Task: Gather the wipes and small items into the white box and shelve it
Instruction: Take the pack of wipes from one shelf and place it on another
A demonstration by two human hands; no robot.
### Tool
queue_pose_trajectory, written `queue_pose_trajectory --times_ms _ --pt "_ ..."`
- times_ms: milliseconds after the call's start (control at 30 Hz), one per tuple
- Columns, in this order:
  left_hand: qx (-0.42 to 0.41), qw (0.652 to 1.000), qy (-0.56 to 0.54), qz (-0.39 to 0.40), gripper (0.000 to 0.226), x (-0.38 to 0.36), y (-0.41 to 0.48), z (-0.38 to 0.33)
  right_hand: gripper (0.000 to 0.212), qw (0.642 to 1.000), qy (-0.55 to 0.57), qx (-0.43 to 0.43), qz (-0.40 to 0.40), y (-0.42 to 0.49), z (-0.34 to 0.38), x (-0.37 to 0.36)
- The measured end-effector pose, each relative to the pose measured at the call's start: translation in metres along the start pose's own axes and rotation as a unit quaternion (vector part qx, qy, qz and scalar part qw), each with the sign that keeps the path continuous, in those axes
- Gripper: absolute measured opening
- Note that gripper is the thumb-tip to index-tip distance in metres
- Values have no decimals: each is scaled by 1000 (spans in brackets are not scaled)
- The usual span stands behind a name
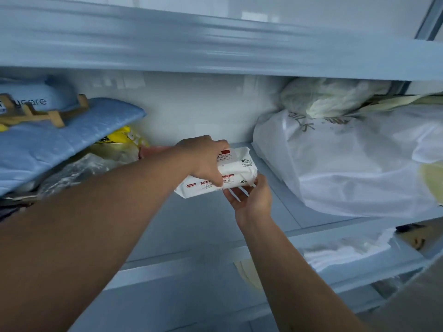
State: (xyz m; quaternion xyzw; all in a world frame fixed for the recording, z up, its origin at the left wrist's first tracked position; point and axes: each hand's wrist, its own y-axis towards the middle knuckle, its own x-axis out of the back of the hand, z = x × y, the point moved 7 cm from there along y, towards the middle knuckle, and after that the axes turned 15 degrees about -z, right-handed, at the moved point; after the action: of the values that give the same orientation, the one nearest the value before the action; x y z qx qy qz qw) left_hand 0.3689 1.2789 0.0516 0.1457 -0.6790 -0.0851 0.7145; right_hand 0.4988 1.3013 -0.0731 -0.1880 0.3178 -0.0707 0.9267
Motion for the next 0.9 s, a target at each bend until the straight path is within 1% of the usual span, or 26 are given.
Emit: queue_pose_trajectory --times_ms 133,233,467,700,900 --pt "32 999 13 -1 84 4 6 -10 26 999 -7 -27 28 14 11 0" --pt "41 999 21 6 85 2 6 -19 26 998 -15 -38 39 17 15 6" --pt "45 999 25 14 87 -1 -16 -37 26 998 -24 -39 36 0 17 32" --pt "35 999 1 22 86 0 -84 -50 28 999 -37 -27 12 -55 -3 74" --pt "41 998 1 41 83 -8 -164 -49 30 997 -46 -52 -21 -113 -49 116"
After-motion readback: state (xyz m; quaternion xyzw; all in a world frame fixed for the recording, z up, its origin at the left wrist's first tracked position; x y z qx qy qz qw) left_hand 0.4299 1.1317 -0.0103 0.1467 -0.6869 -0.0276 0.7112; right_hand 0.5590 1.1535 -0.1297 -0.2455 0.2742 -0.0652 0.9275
